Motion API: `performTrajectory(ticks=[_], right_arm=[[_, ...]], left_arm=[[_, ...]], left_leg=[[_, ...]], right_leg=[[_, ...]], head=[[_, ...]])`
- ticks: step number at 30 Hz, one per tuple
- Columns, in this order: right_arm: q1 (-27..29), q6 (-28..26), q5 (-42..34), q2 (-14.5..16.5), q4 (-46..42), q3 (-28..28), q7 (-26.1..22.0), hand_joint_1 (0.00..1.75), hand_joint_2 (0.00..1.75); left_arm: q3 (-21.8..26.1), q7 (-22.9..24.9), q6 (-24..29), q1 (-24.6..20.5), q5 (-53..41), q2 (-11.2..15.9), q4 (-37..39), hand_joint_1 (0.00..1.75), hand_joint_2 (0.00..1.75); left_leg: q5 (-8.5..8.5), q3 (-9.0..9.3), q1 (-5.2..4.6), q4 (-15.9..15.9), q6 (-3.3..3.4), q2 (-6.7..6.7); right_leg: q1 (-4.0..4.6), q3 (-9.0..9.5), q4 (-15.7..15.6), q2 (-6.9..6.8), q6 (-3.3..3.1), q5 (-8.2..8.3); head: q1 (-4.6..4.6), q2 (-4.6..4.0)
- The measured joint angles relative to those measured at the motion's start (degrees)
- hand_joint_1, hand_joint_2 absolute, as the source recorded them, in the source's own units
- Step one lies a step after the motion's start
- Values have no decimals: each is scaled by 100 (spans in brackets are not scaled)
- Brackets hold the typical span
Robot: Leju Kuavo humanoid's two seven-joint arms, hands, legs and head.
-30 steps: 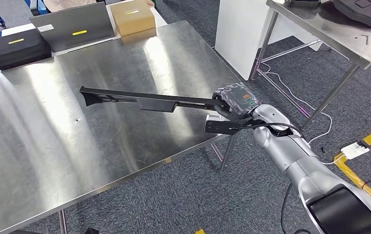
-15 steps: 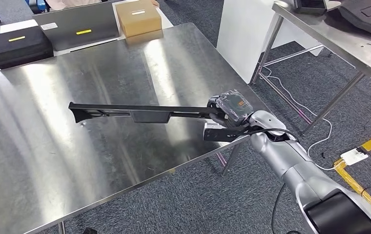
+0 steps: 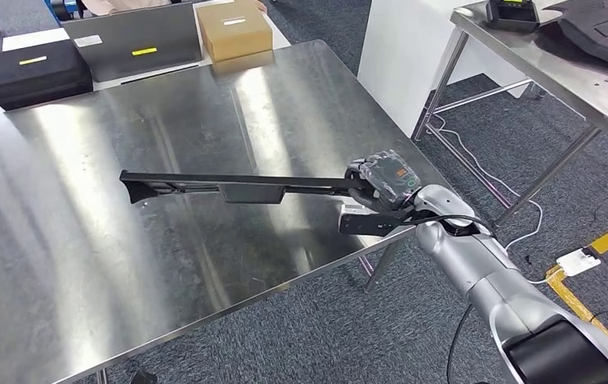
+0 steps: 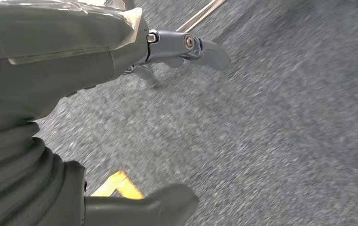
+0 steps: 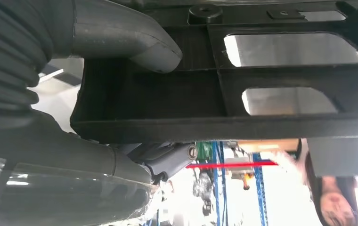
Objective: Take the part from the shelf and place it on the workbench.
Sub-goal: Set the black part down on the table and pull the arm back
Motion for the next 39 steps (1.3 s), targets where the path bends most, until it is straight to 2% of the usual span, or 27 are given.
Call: performTrajectory(ticks=[1,2,3,4,6,7,9,12,13,14,16,17,18,19,20,21,23,24,25,28,30,31,33,34,35,37,39], right_arm=[[24,-28,-3,-36,0,-2,-3,166,175],[53,-40,-3,-63,1,-2,-4,166,175],[81,-50,-3,-86,2,-2,-4,166,175],[103,-56,-2,-110,2,-2,-5,166,175],[117,-69,0,-143,2,-2,-5,166,175],[115,-78,2,-156,2,-3,-6,166,175],[113,-95,4,-165,2,-3,-8,166,175],[112,-104,2,-172,0,-4,-13,166,175],[111,-106,3,-176,-1,-5,-15,166,175],[111,-106,4,-177,-2,-5,-17,166,175],[115,-106,5,-174,-2,-3,-18,166,175],[120,-106,5,-172,-1,-1,-18,166,175],[128,-106,5,-171,0,2,-18,166,175],[135,-106,5,-172,1,4,-18,166,175],[141,-106,6,-172,2,5,-18,166,175],[143,-106,6,-172,1,6,-19,166,175],[138,-106,-1,-172,0,5,-19,83,175],[134,-106,-8,-174,-1,5,-19,41,175],[130,-106,-16,-176,-1,5,-19,0,175],[115,-107,-35,-179,-4,2,-20,0,175],[102,-107,-37,-184,-10,1,-19,0,175],[102,-107,-37,-191,-11,1,-17,0,175],[122,-106,-38,-215,-11,4,-14,0,175],[134,-106,-41,-226,-11,5,-14,0,175],[141,-106,-46,-235,-12,5,-14,0,175],[139,-107,-57,-246,-13,2,-14,0,175],[126,-107,-62,-253,-15,-3,-14,0,175]], left_arm=[[1,-93,92,-2,-32,-8,-3,0,175],[2,-147,168,-1,-50,-16,-3,0,175],[3,-195,261,0,-69,-25,-3,0,175],[5,-230,362,-1,-86,-35,-3,0,175],[13,-254,446,-1,-104,-55,-3,0,175],[21,-249,405,-1,-106,-62,-3,0,175],[40,-241,271,-1,-103,-67,-3,0,175],[57,-261,241,-5,-114,-61,-4,0,175],[58,-270,244,-6,-118,-61,-5,0,175],[60,-275,247,-6,-121,-59,-5,0,175],[61,-282,251,-6,-125,-56,-5,0,175],[61,-282,252,-6,-124,-54,-5,0,175],[61,-282,253,-5,-124,-53,-5,0,175],[61,-282,253,-5,-124,-52,-5,0,175],[61,-282,253,-5,-124,-51,-5,0,175],[61,-281,253,-5,-130,-50,-5,0,175],[61,-279,247,-12,-154,-50,-5,0,175],[61,-279,236,-14,-165,-50,-5,0,175],[61,-277,212,-15,-167,-50,-5,0,131],[61,-268,112,-17,-143,-51,-9,0,0],[61,-238,76,-29,-141,-50,-14,0,0],[62,-213,70,-34,-143,-48,-14,0,0],[64,-153,63,-34,-138,-44,-13,0,0],[66,-126,60,-32,-135,-44,-12,0,0],[67,-100,59,-31,-133,-44,-13,0,0],[68,-58,71,-34,-134,-45,-14,0,0],[68,-32,88,-40,-143,-45,-14,0,0]], left_leg=[[-8,12,-7,0,19,-2],[-14,20,-14,0,24,-5],[-21,28,-23,2,26,-13],[-29,39,-31,3,23,-23],[-50,71,-39,5,1,-39],[-67,81,-50,10,-21,-42],[-94,91,-58,19,-64,-40],[-138,84,-43,43,-157,-35],[-215,40,-34,146,-201,-31],[-343,-55,-18,357,-244,-22],[-683,-395,43,1068,-325,-3],[-806,-586,75,1426,-361,4],[-844,-722,105,1648,-394,10],[-773,-766,138,1672,-426,19],[-584,-674,169,1426,-451,28],[-346,-488,199,1011,-473,37],[-71,-123,217,275,-482,29],[-44,-33,209,106,-462,19],[-72,-11,188,76,-429,7],[-37,19,148,43,-290,1],[-20,53,143,9,-188,4],[-24,56,135,9,-158,4],[-29,53,119,11,-133,2],[-30,53,108,12,-131,-1],[-31,56,97,14,-131,-4],[-37,69,83,17,-137,-7],[-55,66,52,33,-166,-8]], right_leg=[[7,-261,476,-2,-27,-159],[13,-453,787,-2,-32,-236],[21,-554,905,-2,-23,-231],[32,-542,805,-2,-4,-141],[51,-191,2,-5,15,227],[68,10,-402,-7,-5,399],[91,230,-826,-8,-66,576],[66,276,-879,-8,-154,605],[44,305,-906,-12,-191,612],[18,334,-931,-15,-220,619],[8,356,-938,-19,-252,613],[6,359,-936,-18,-254,609],[4,361,-935,-16,-256,606],[-1,365,-932,-13,-251,600],[-9,372,-927,-10,-241,591],[-18,380,-915,-6,-221,576],[-8,377,-885,0,-165,542],[6,368,-873,2,-135,531],[23,359,-869,2,-109,528],[34,320,-816,-3,-24,488],[24,112,-391,-11,-25,282],[16,-82,14,-14,-47,120],[22,-490,798,-12,-58,-136],[26,-598,981,-12,-43,-166],[30,-562,878,-12,-16,-86],[33,-177,80,-14,28,250],[53,197,-655,-15,4,502]], head=[[5,0],[3,0],[3,0],[5,0],[7,0],[2,0],[-8,0],[-7,0],[-12,0],[-17,0],[-28,0],[-27,0],[-27,0],[-27,0],[-26,0],[-27,0],[-24,0],[-23,0],[-19,0],[-17,0],[-12,0],[-8,0],[-5,0],[-4,0],[-3,0],[-2,0],[-3,0]])
